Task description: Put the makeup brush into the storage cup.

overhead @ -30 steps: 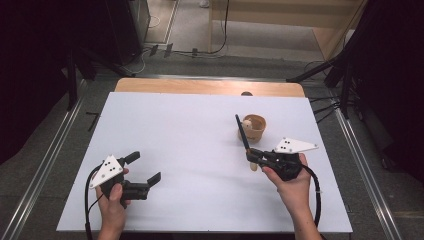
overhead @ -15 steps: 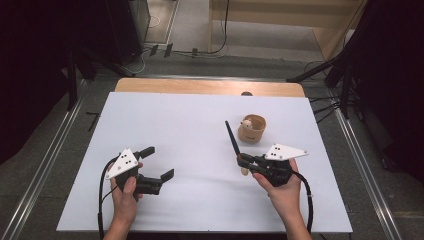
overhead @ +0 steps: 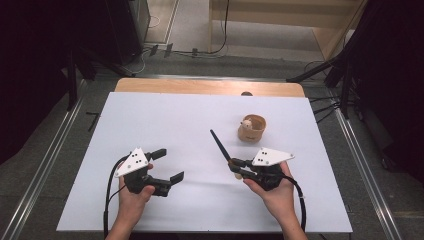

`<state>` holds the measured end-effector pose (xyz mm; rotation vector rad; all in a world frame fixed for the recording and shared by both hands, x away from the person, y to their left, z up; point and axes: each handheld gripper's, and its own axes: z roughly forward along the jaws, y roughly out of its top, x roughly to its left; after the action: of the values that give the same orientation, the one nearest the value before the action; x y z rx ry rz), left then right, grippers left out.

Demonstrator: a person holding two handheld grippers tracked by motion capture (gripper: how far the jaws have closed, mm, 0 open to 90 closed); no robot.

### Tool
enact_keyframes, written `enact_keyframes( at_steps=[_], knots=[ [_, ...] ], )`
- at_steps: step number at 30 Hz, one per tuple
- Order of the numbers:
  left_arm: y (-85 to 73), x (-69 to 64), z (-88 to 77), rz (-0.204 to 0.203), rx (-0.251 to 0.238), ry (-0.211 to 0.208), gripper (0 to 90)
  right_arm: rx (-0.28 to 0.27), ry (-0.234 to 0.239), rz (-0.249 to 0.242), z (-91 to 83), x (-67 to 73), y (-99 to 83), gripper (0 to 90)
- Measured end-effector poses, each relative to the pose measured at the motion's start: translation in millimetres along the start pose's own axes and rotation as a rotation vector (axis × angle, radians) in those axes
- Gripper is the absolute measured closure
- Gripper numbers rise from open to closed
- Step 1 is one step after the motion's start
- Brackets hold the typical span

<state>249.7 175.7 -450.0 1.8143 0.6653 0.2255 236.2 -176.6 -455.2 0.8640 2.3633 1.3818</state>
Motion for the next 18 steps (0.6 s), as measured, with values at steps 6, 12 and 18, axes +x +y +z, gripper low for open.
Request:
enact_keyframes(
  at_steps=[6, 12, 18],
  knots=[
    [3.8, -3.6, 4.1, 0.011, 0.055, -0.017, 10.0, 0.089, 0.007, -0.134, 3.8, 9.3, 6.9, 79.3],
    [8.6, -5.7, 1.5, 0.036, 0.084, -0.025, 14.0, 0.221, 0.023, -0.259, 11.9, 19.6, 10.1, 79.3],
    [6.7, -9.8, 7.6, 0.062, 0.132, -0.048, 17.1, 0.309, 0.057, -0.347, 20.0, 27.0, 8.9, 79.3]
  ],
)
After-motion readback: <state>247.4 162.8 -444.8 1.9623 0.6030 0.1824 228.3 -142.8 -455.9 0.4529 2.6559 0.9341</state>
